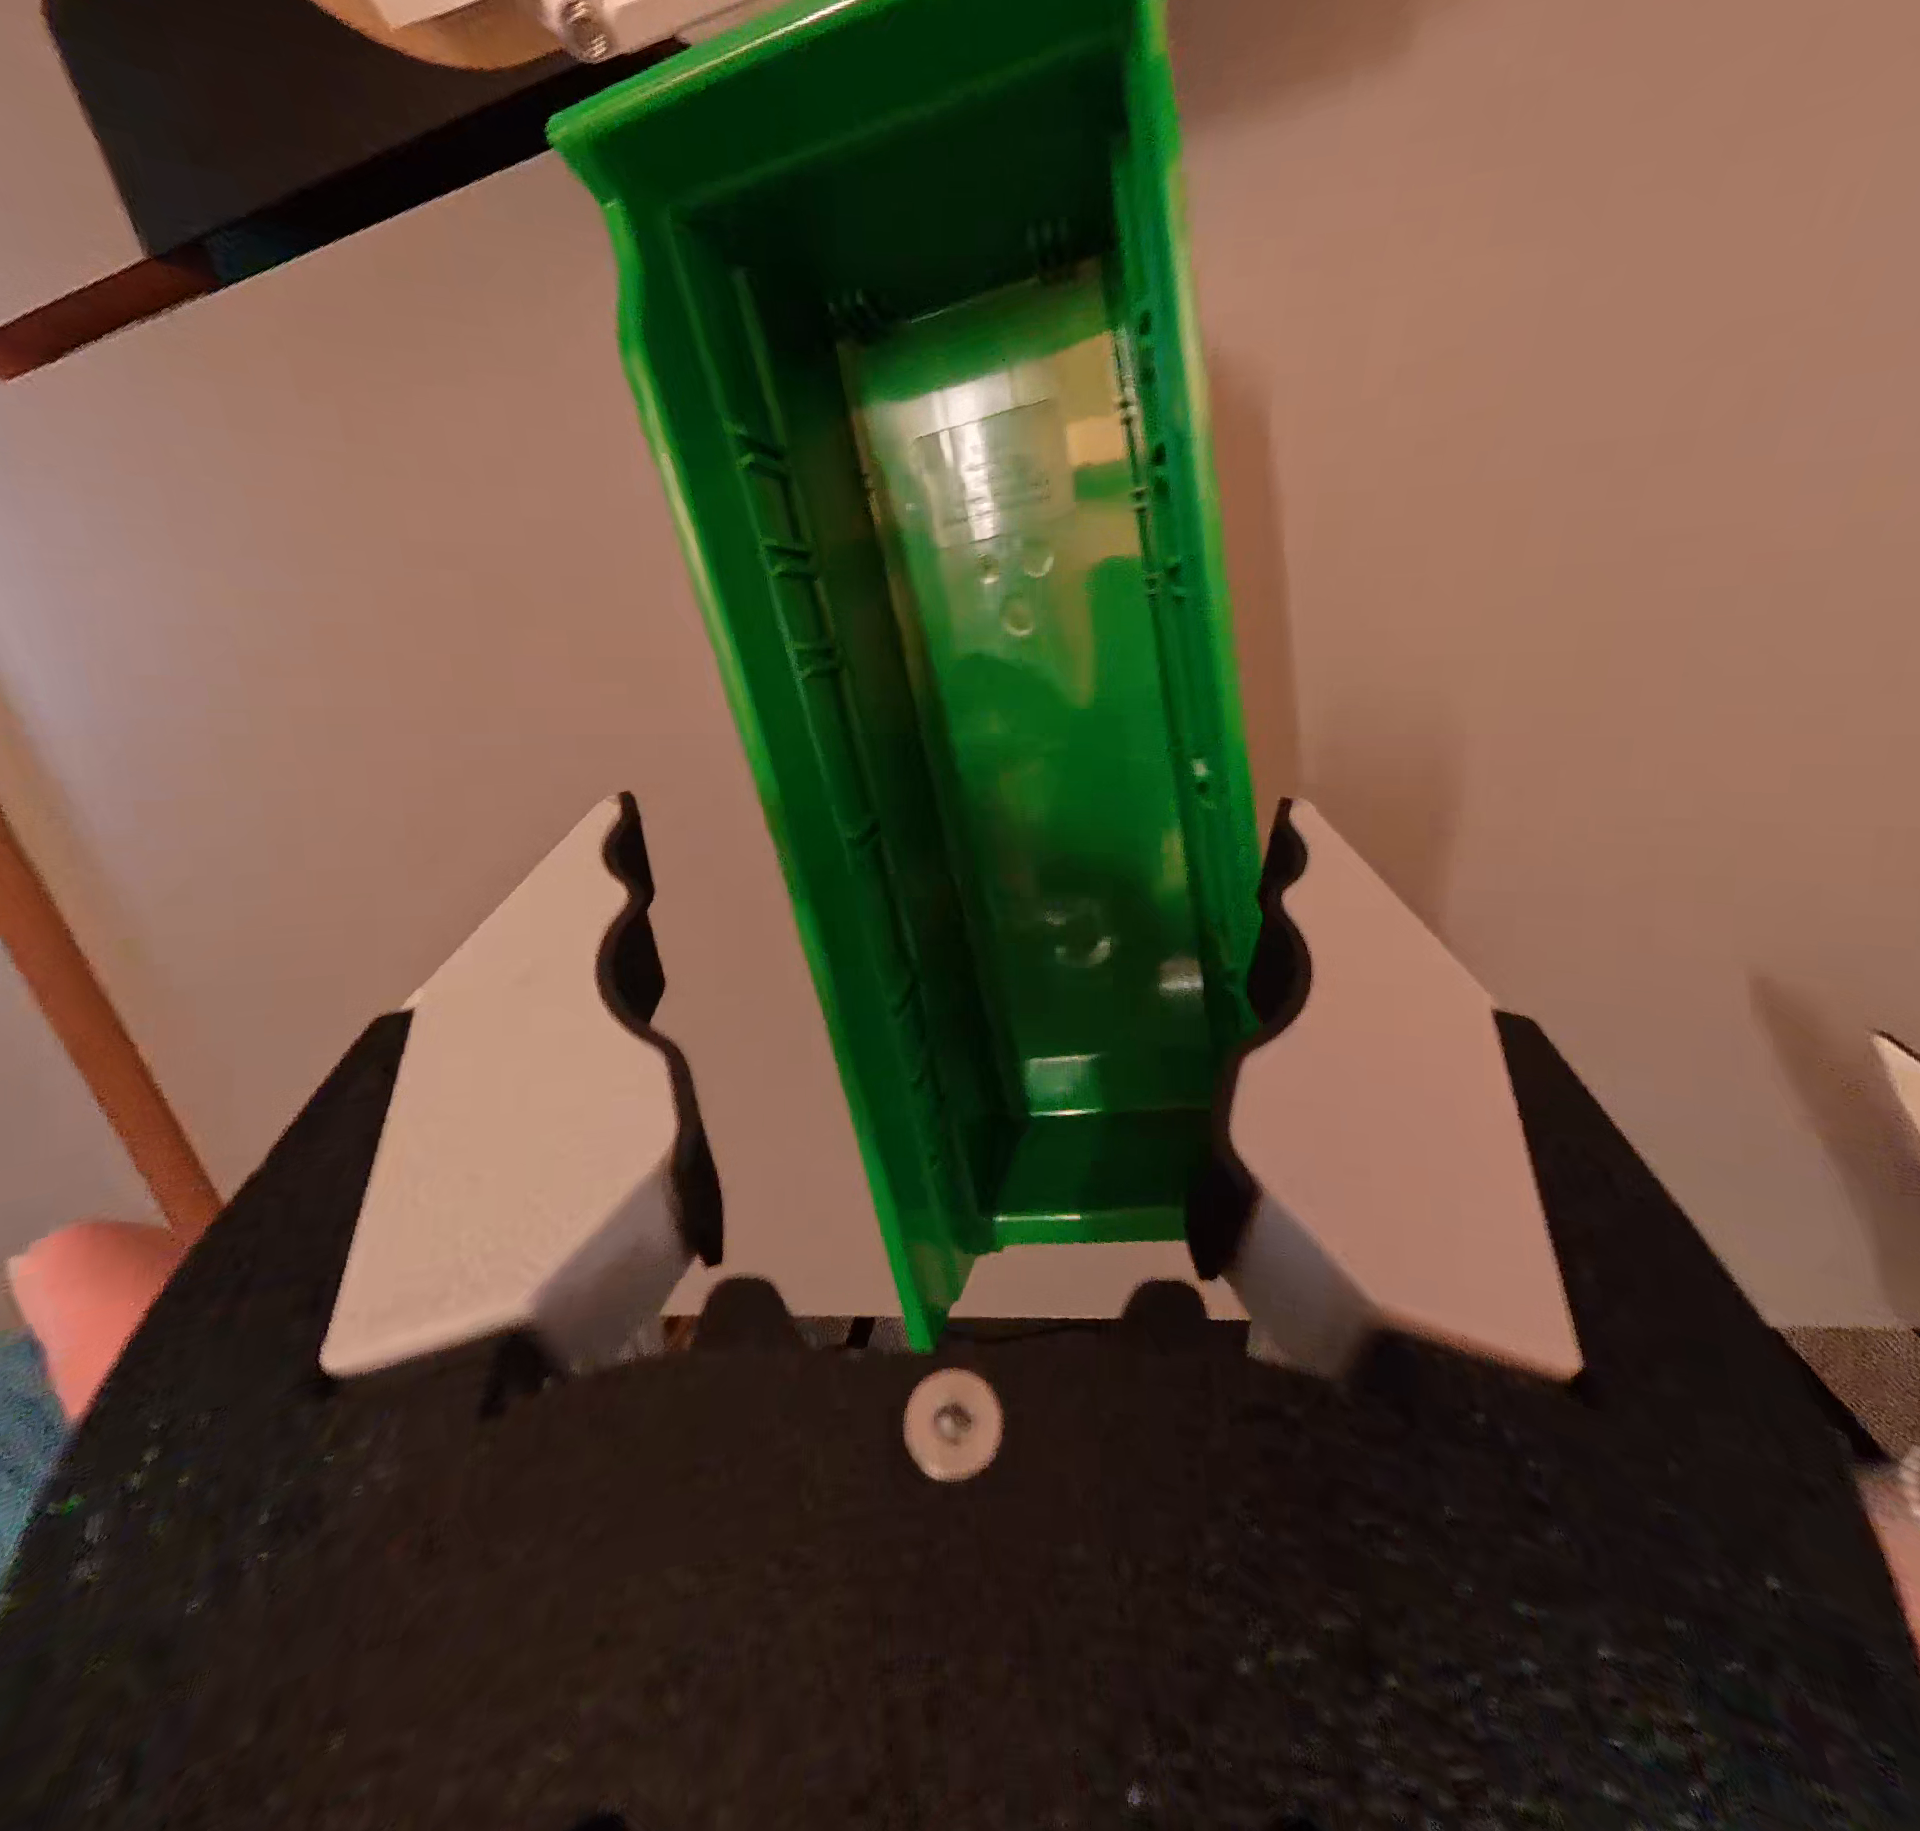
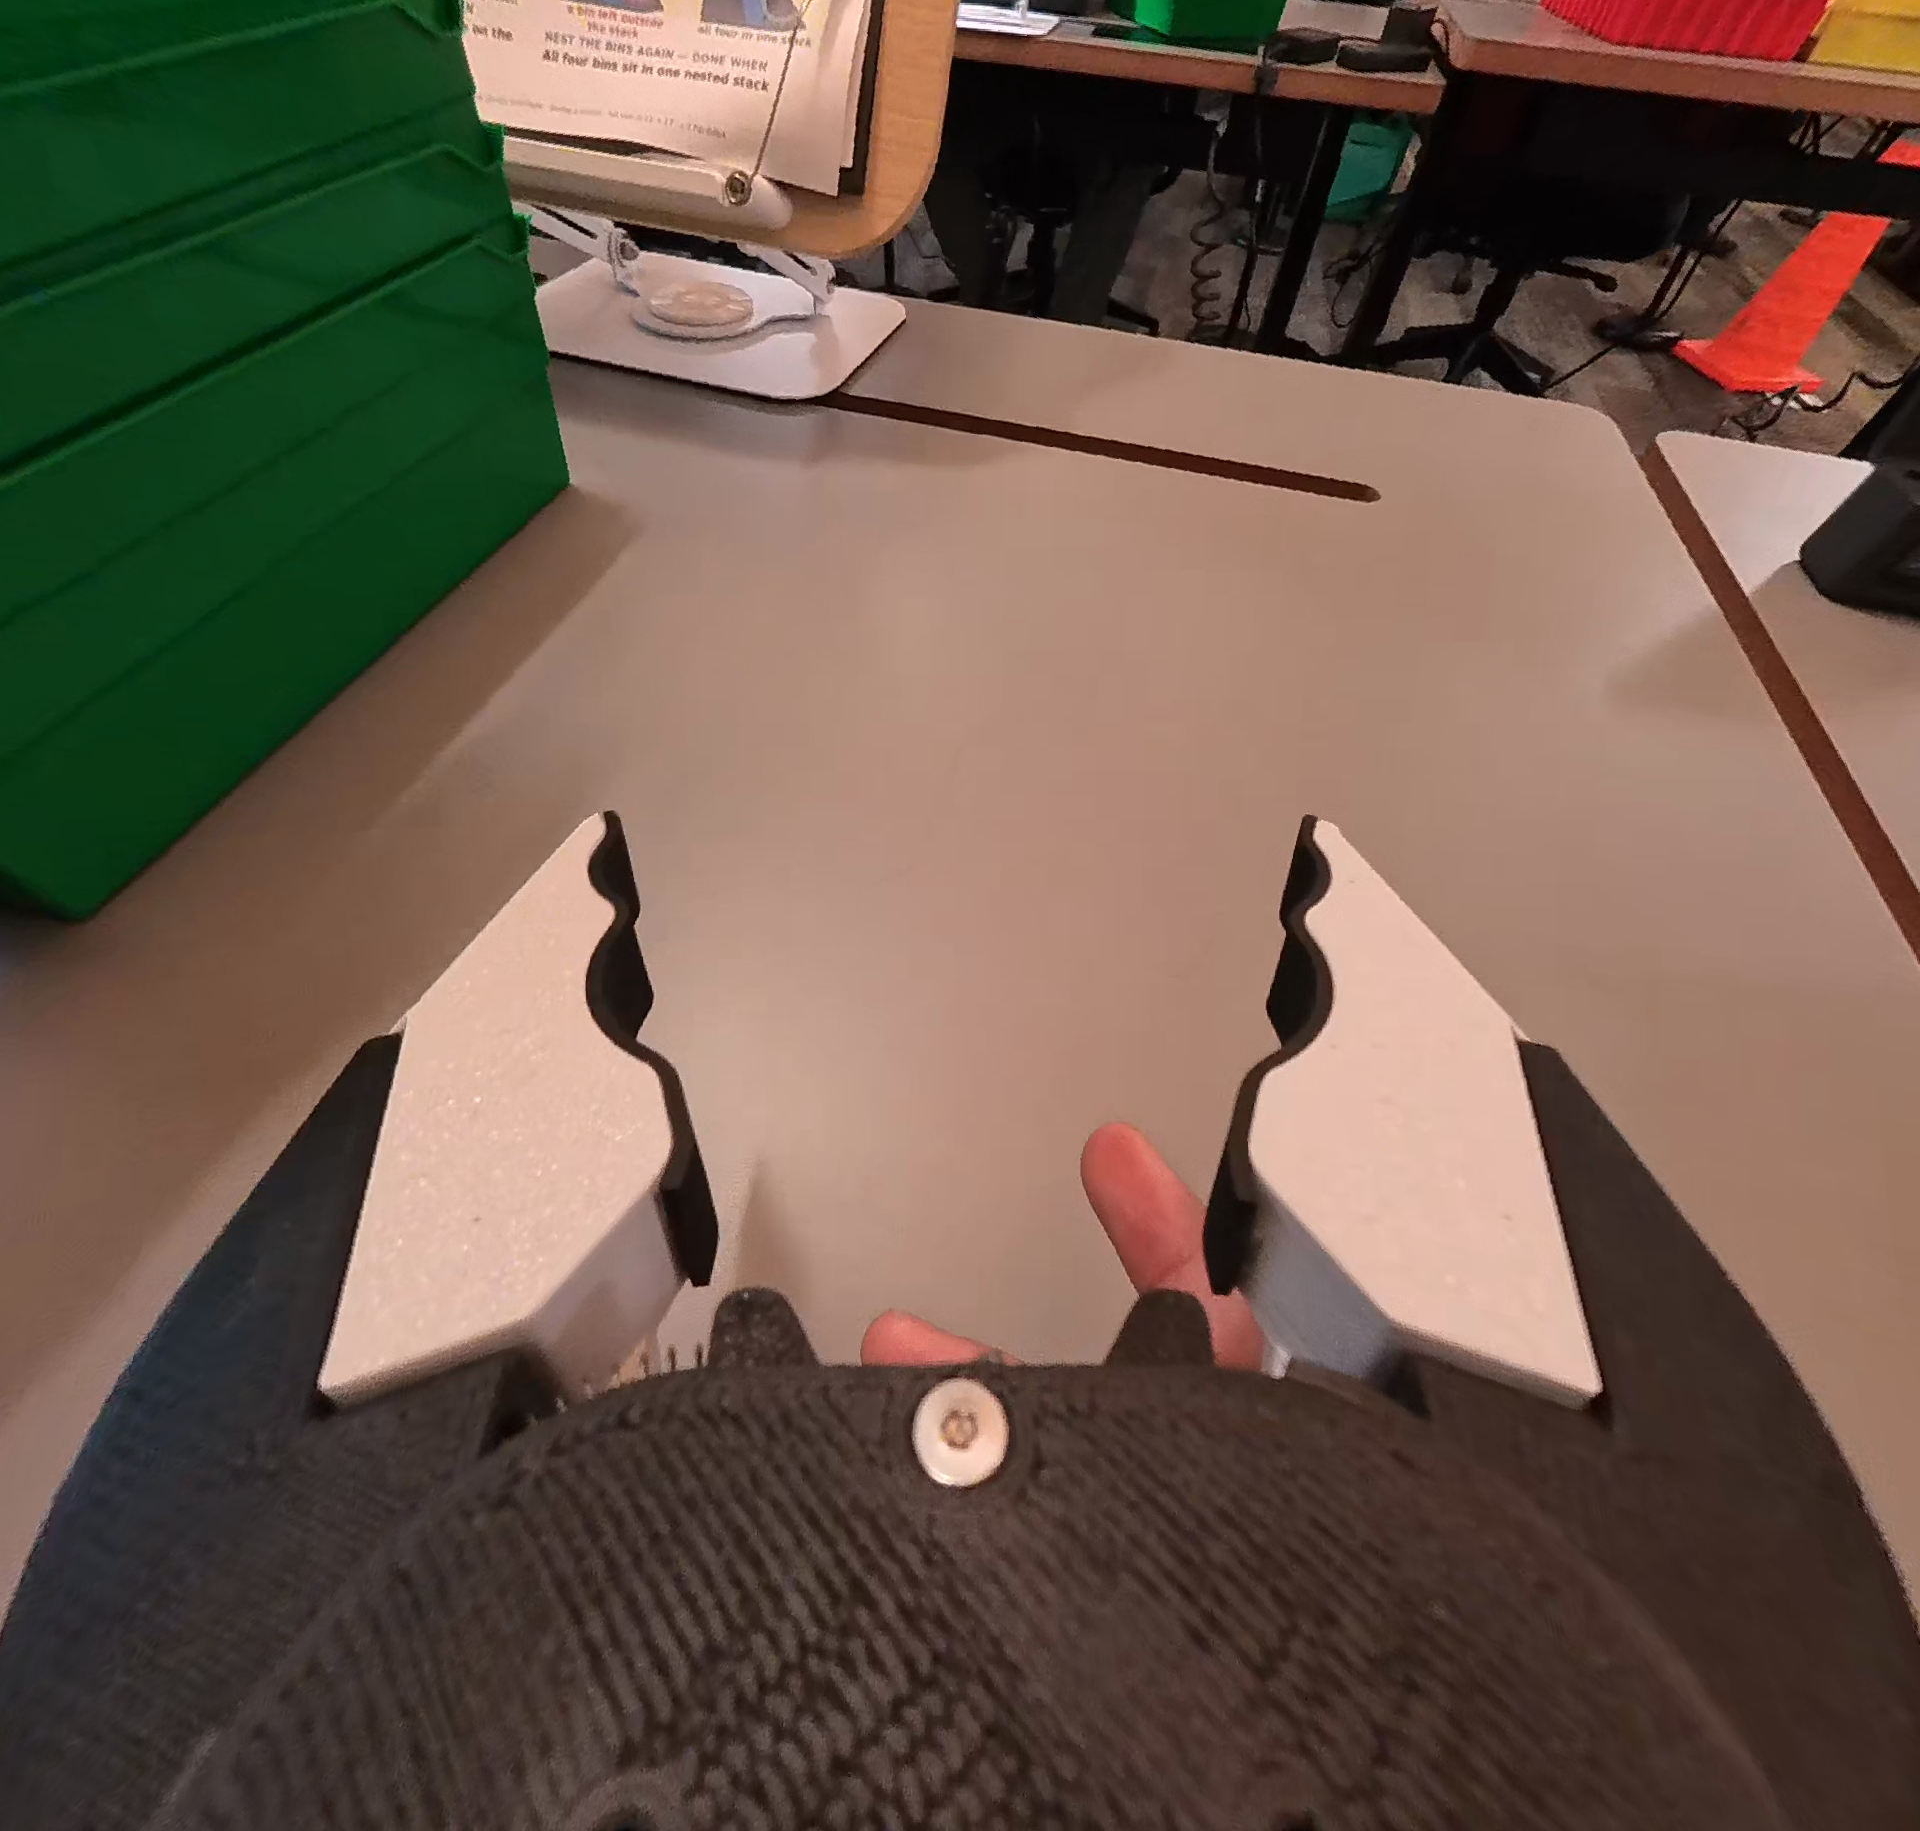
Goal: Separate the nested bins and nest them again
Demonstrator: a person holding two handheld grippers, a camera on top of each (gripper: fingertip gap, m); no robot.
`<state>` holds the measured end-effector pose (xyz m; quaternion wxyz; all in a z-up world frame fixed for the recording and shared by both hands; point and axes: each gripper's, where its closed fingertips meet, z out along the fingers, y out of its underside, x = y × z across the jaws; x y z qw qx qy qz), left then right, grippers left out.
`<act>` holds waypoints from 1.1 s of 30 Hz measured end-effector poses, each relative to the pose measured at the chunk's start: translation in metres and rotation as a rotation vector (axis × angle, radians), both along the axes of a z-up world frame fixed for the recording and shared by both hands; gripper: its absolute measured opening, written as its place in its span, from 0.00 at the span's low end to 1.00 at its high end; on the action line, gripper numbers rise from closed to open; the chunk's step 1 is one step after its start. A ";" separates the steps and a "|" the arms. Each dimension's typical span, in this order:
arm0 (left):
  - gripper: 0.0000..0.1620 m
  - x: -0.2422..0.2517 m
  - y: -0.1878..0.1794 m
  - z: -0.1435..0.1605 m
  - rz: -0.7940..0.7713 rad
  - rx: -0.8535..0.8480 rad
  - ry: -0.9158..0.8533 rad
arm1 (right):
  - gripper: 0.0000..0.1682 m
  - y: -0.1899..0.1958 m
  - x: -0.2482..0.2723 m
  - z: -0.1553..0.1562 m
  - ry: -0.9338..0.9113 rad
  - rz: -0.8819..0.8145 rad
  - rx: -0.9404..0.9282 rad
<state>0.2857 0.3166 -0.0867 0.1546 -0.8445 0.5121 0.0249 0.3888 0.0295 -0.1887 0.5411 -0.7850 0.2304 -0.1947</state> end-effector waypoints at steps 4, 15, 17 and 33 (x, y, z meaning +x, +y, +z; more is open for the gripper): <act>0.69 -0.001 0.001 -0.010 0.044 -0.069 -0.009 | 0.73 -0.003 0.003 0.000 0.018 -0.005 0.015; 0.63 0.001 -0.005 -0.015 0.057 -0.158 -0.056 | 0.73 -0.001 0.001 -0.003 0.033 0.006 0.002; 0.61 0.002 -0.006 -0.014 0.048 -0.153 -0.053 | 0.73 0.000 0.001 -0.005 0.032 0.007 -0.007; 0.69 0.005 0.001 -0.023 0.007 -0.084 0.011 | 0.74 0.004 0.001 -0.017 0.044 0.010 -0.049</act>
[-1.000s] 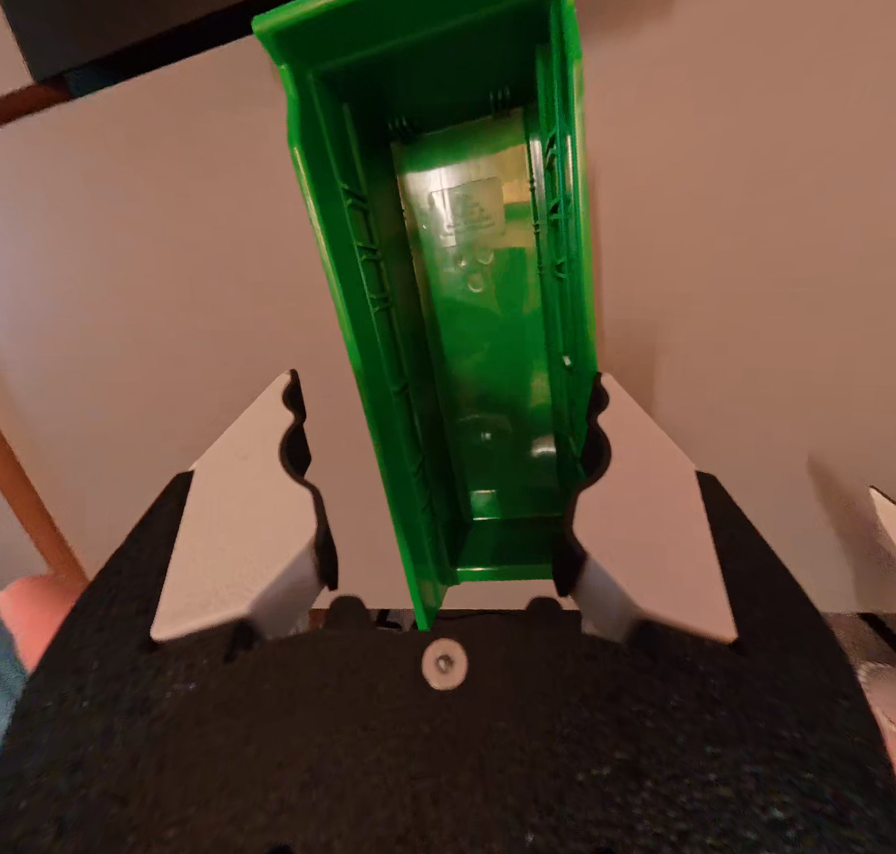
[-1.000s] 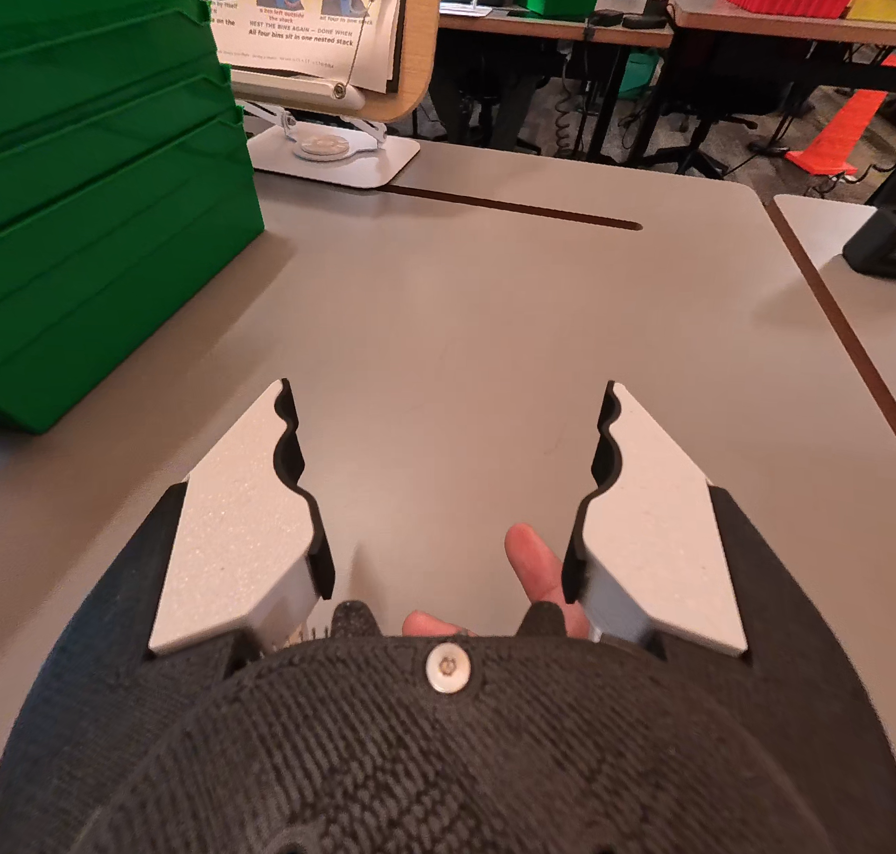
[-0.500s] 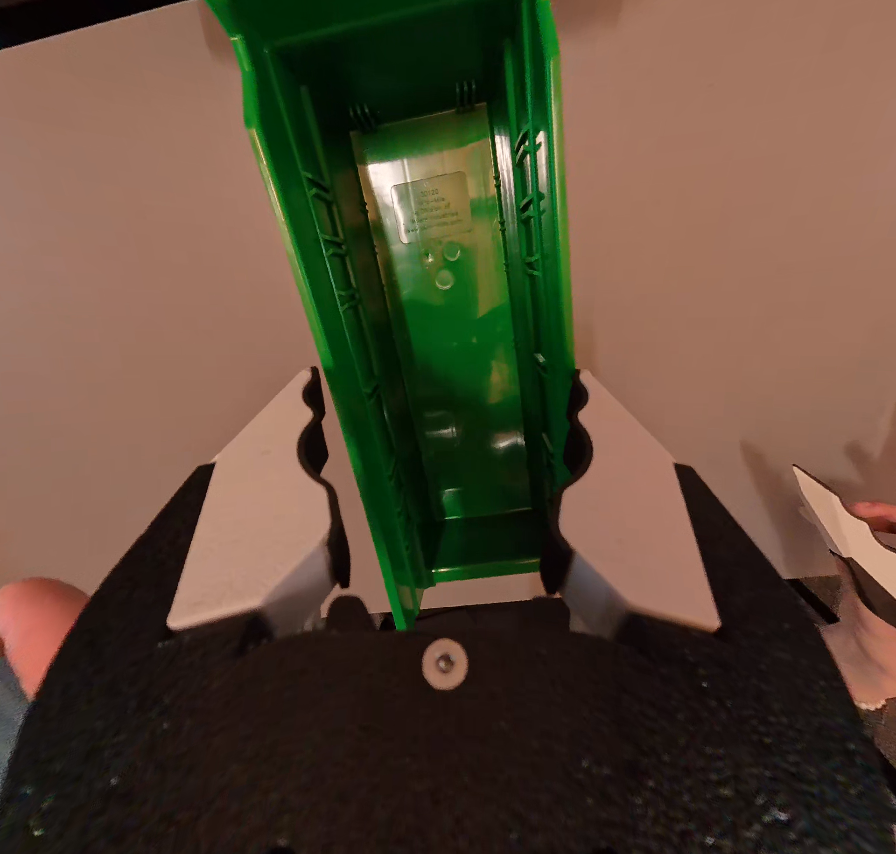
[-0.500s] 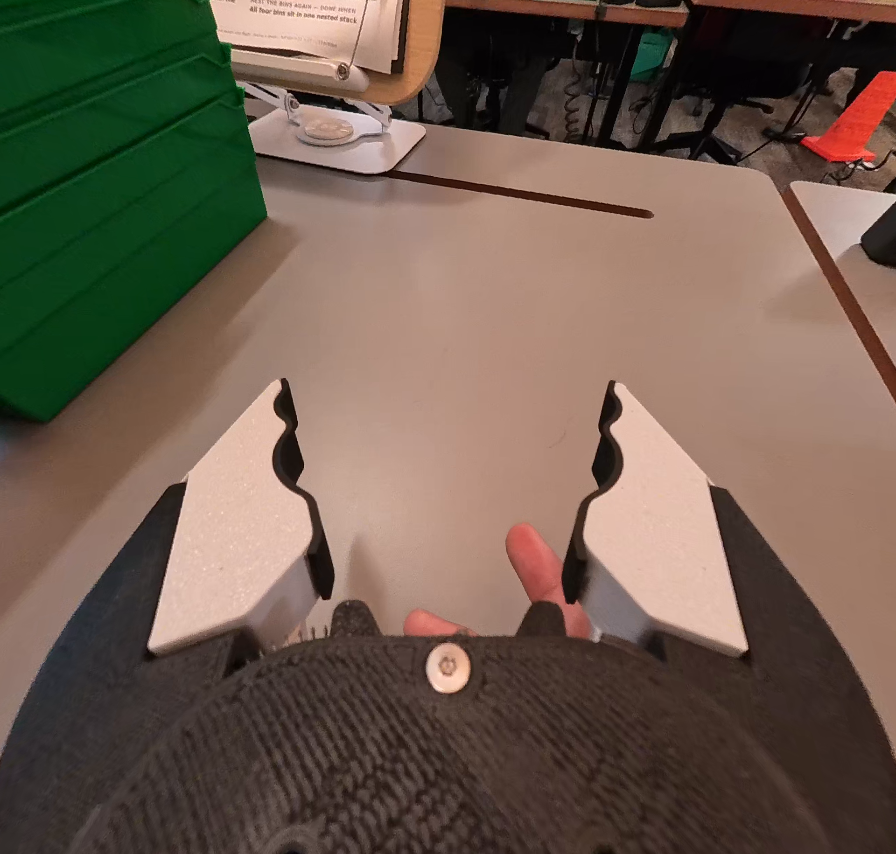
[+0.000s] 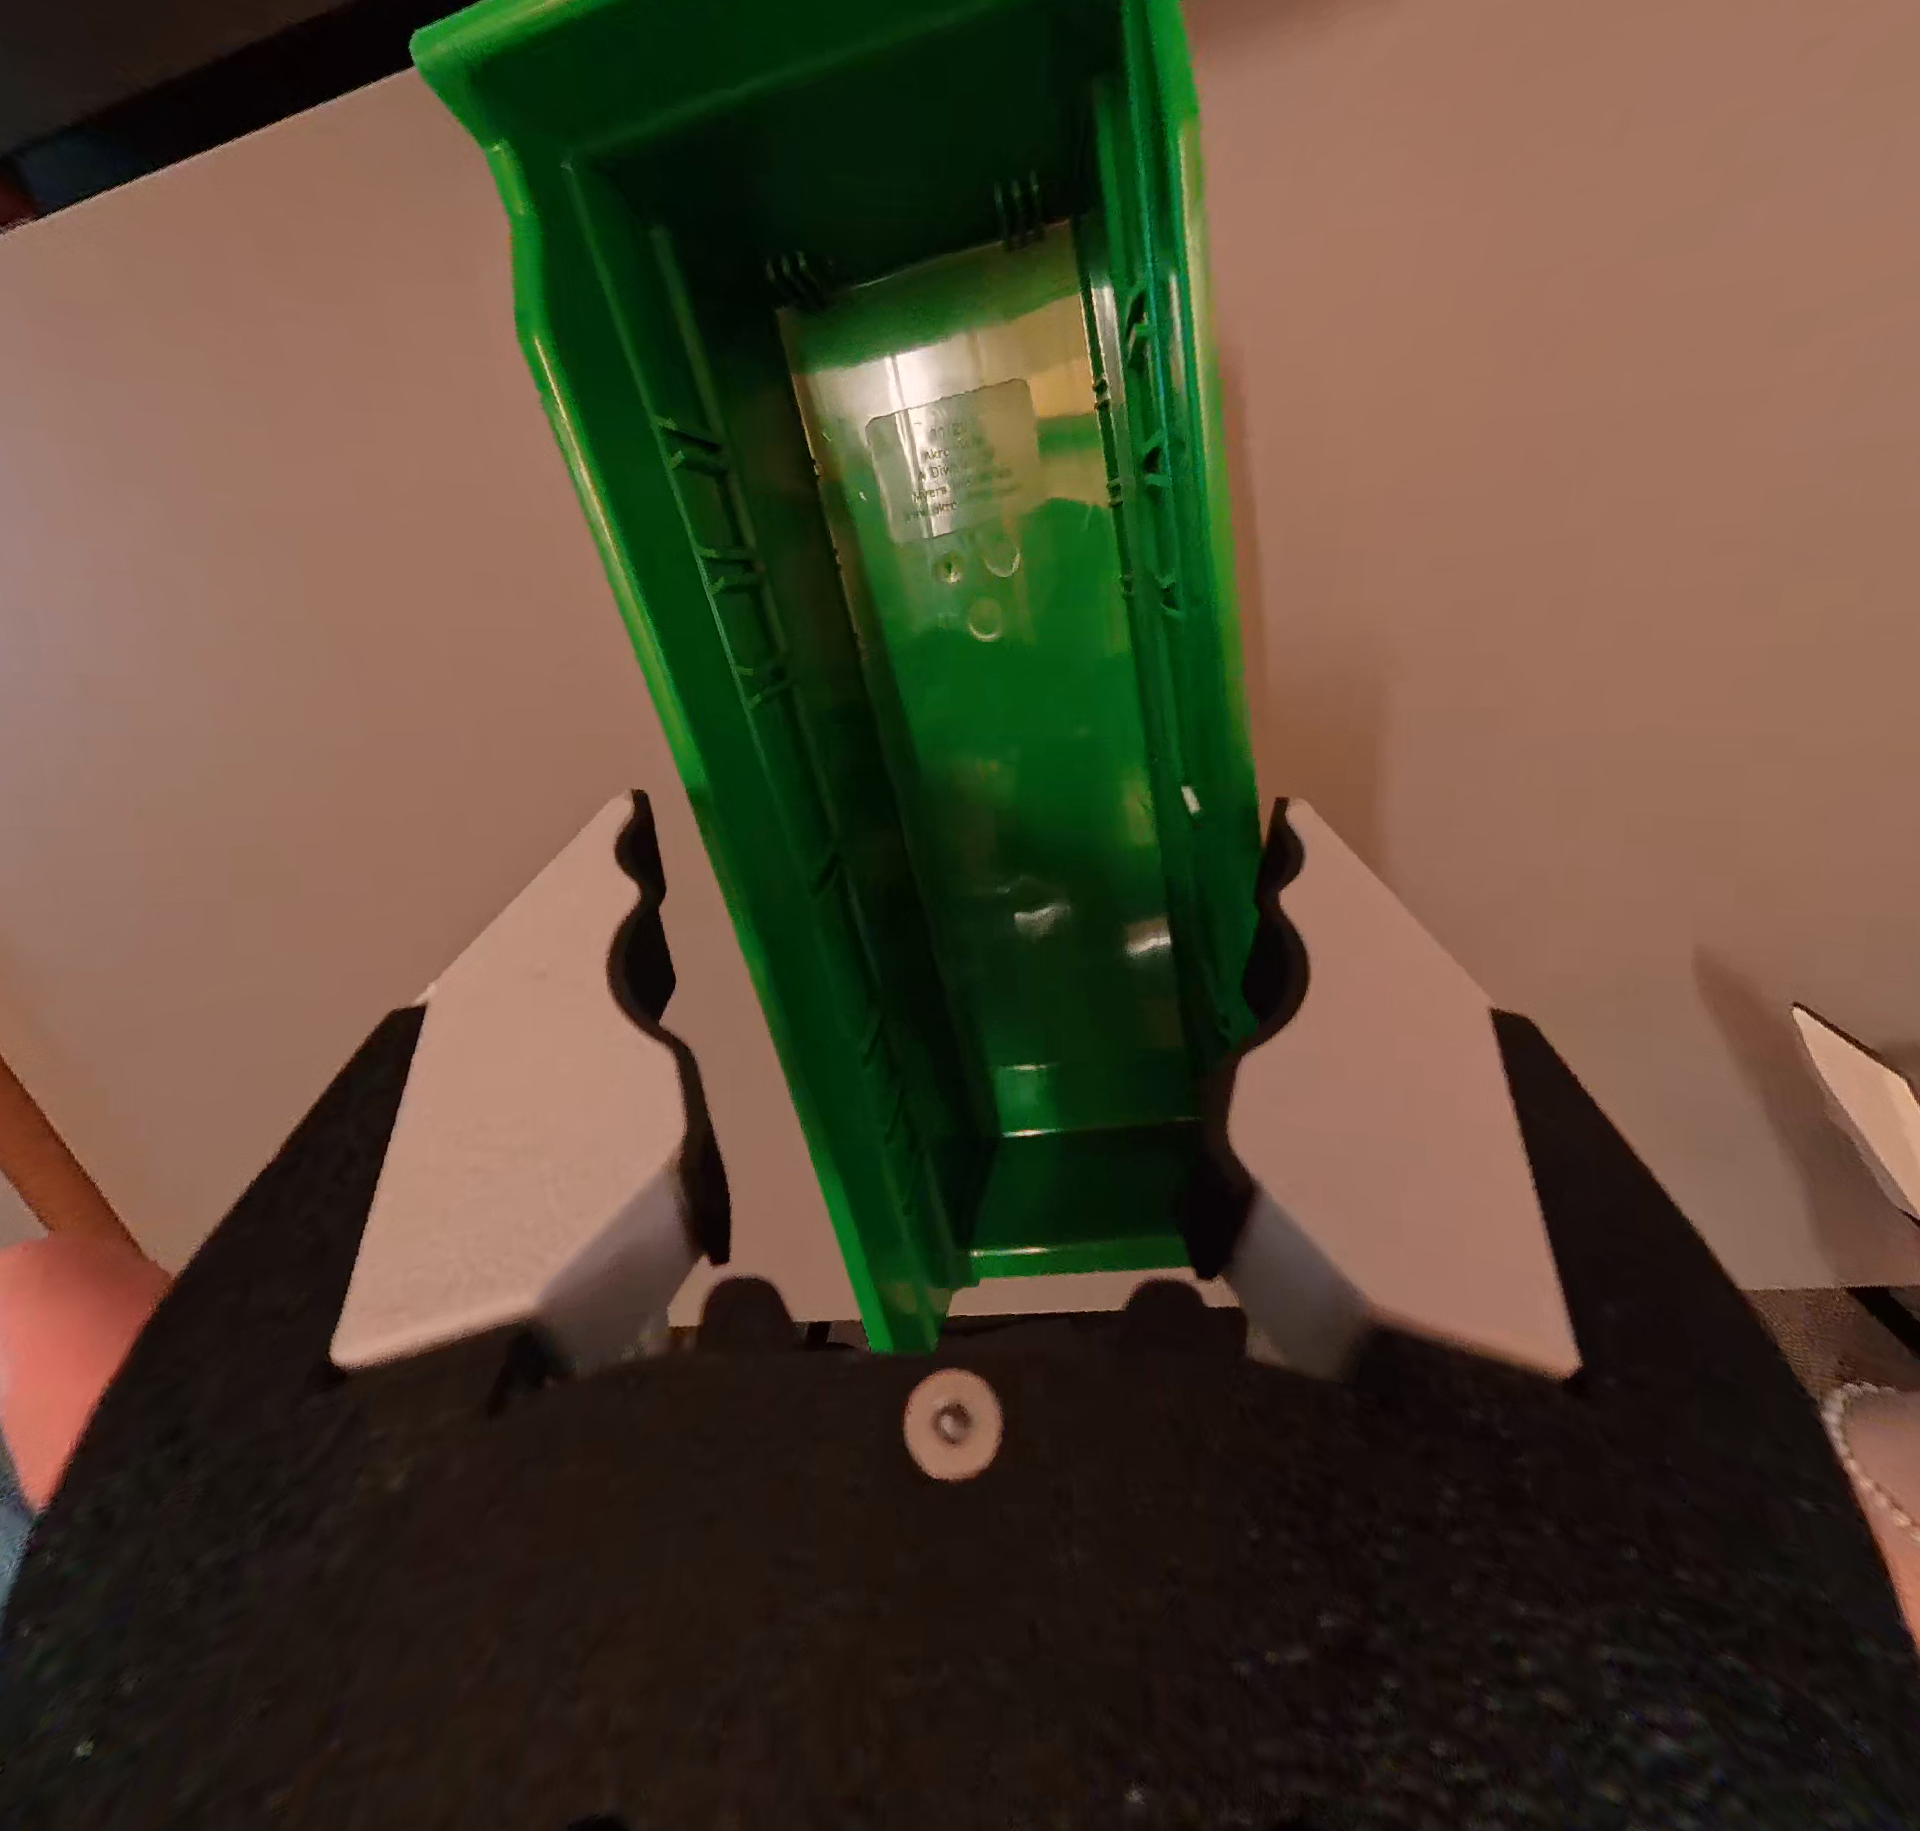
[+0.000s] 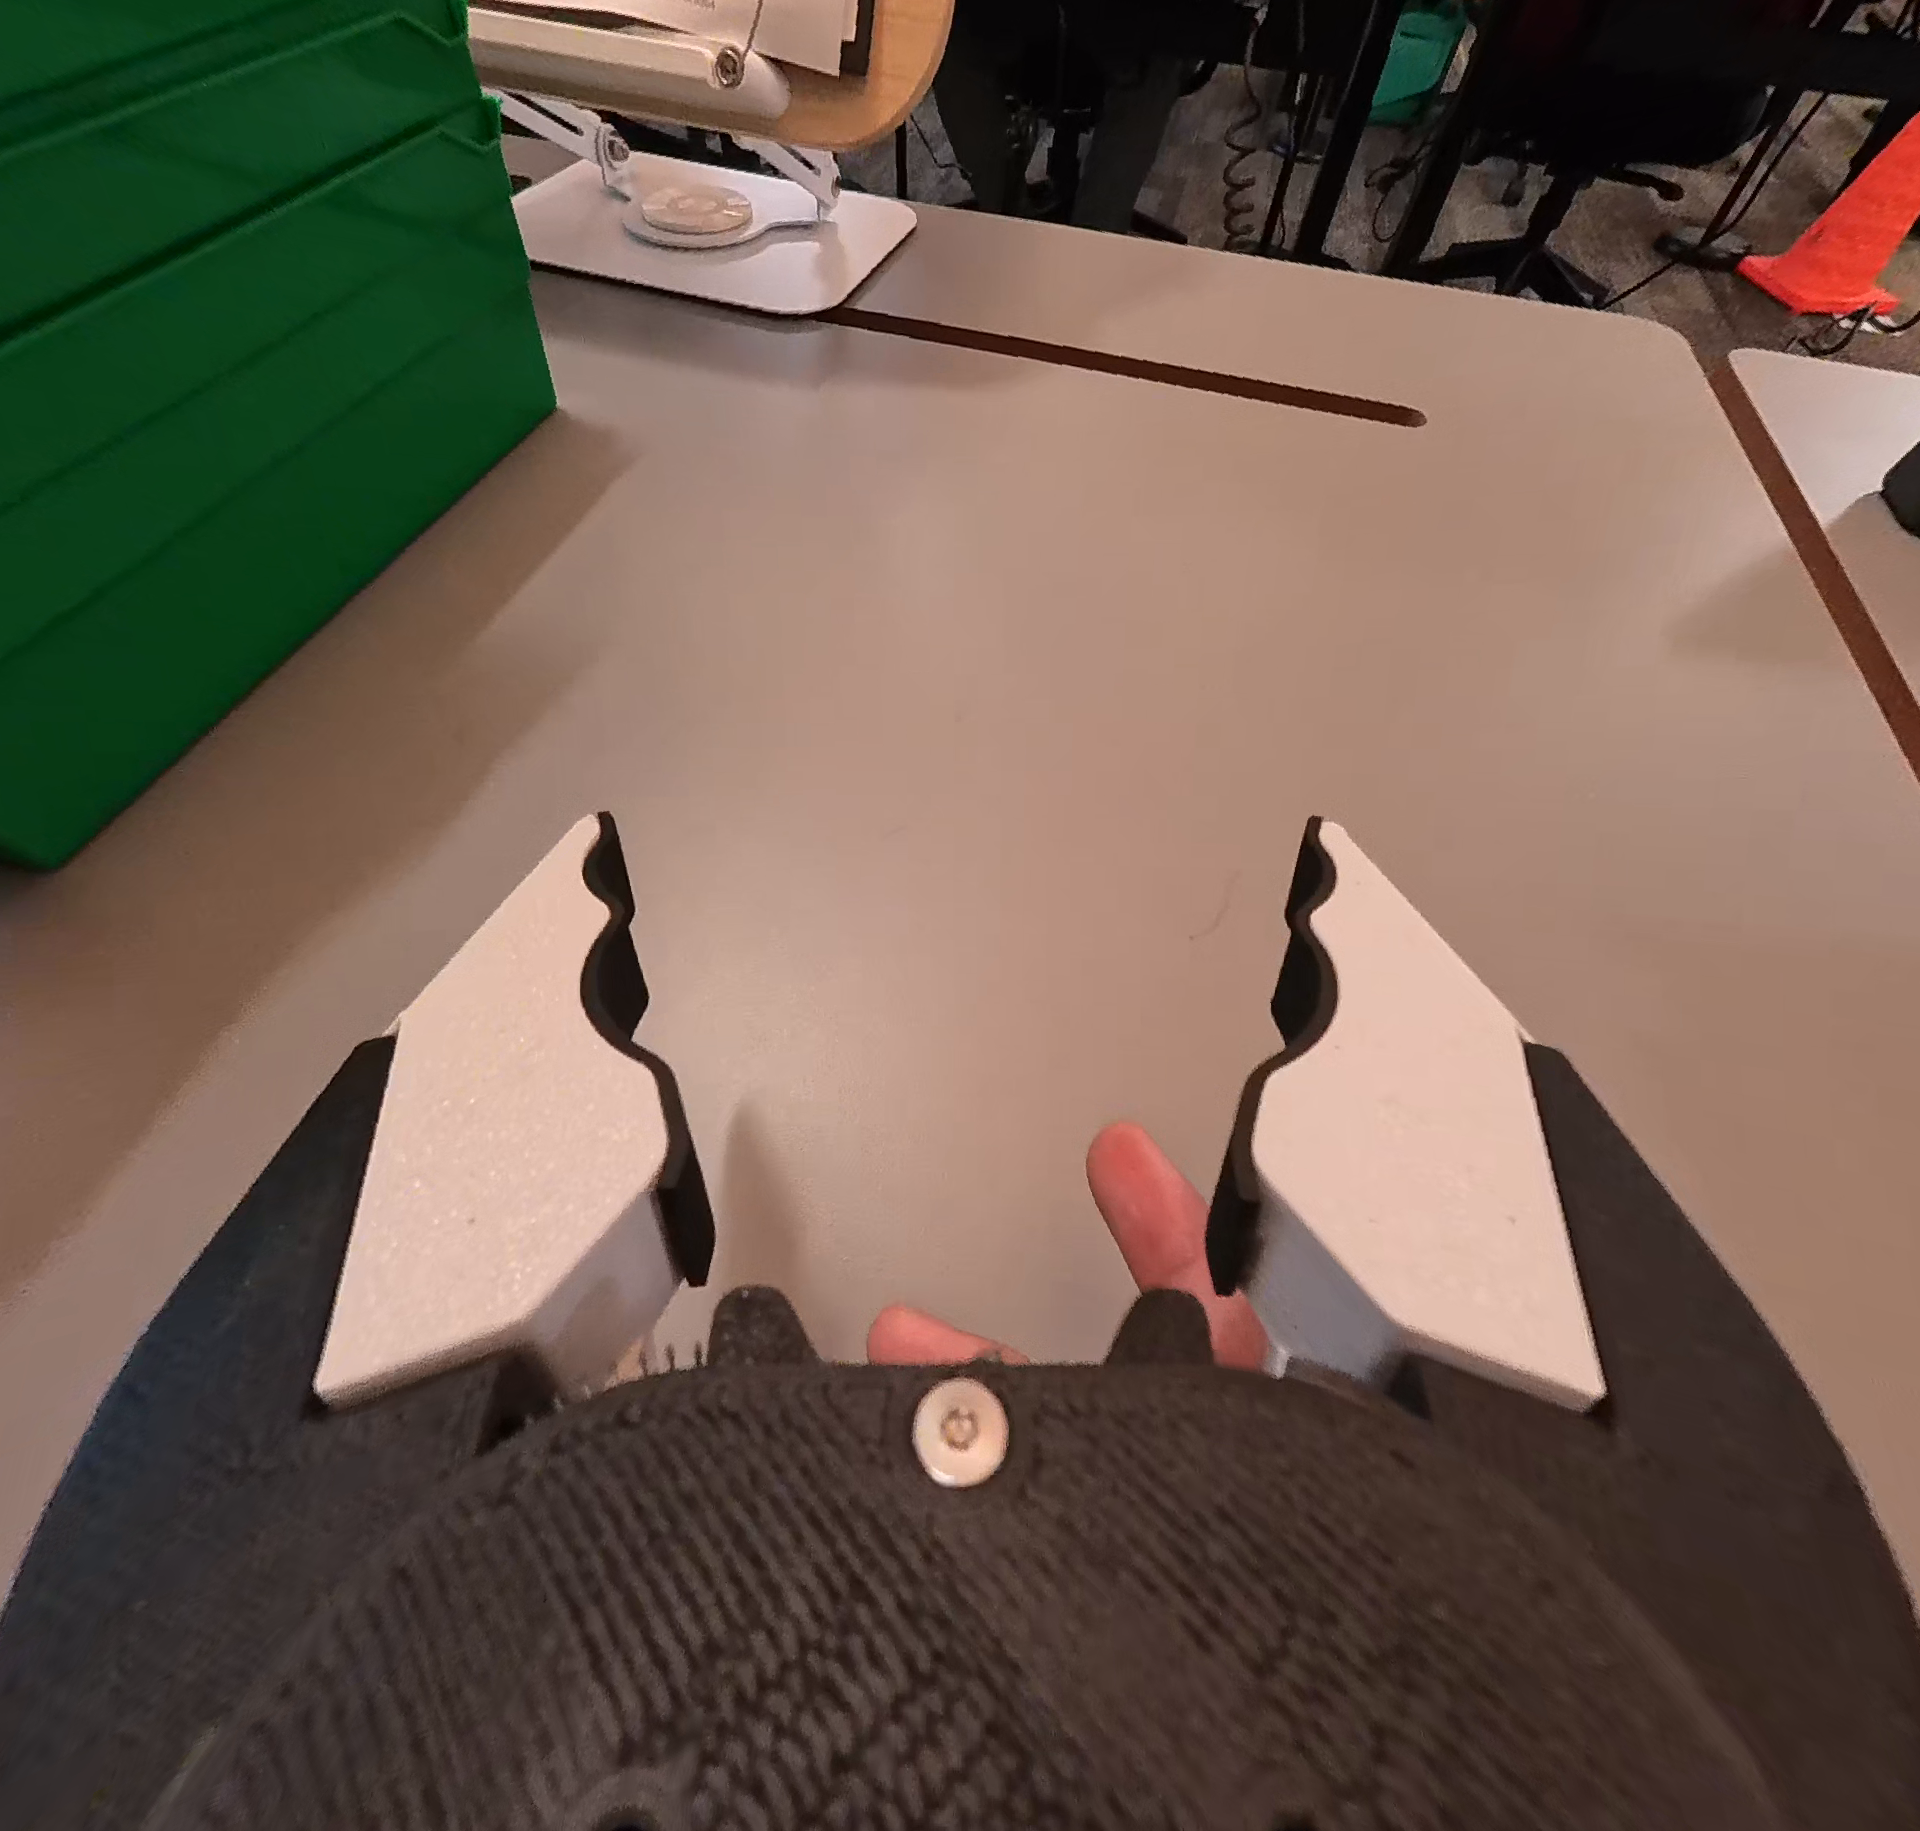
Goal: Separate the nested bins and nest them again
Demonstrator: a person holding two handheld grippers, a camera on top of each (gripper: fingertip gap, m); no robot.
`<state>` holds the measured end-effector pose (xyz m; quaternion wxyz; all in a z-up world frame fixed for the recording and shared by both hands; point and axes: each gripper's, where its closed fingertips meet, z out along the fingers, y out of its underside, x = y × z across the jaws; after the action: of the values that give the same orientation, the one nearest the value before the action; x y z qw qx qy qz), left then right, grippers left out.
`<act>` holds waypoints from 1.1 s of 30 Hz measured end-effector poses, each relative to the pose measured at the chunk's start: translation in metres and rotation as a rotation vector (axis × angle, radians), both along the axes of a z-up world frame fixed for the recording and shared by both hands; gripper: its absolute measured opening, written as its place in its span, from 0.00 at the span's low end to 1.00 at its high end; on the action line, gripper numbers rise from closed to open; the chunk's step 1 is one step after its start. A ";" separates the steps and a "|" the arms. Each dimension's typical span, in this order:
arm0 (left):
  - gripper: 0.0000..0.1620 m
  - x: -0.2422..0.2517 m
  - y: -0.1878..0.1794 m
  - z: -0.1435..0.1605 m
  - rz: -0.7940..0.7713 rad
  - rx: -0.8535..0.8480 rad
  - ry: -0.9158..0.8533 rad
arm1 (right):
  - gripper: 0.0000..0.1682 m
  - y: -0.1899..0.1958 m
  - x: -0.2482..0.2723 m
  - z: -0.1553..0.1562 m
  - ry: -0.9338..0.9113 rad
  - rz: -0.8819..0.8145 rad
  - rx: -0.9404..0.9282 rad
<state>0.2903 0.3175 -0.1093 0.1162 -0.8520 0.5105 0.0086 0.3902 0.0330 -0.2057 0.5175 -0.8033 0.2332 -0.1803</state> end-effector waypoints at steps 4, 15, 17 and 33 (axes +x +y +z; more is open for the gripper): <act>0.74 0.000 0.003 -0.008 0.008 -0.024 -0.023 | 0.74 0.000 0.001 -0.003 0.008 -0.001 -0.004; 0.78 -0.003 -0.003 -0.029 0.018 -0.084 0.002 | 0.74 0.002 0.000 -0.012 0.017 0.002 -0.034; 0.78 -0.003 -0.003 -0.029 0.016 -0.090 0.009 | 0.74 0.003 0.000 -0.014 0.018 0.005 -0.040; 0.72 -0.013 -0.014 -0.034 0.052 -0.209 0.046 | 0.73 0.002 0.001 -0.019 0.037 0.007 -0.049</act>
<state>0.2769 0.3040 -0.1432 0.0149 -0.8720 0.4888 -0.0221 0.3911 0.0349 -0.2250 0.4941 -0.8196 0.2353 -0.1692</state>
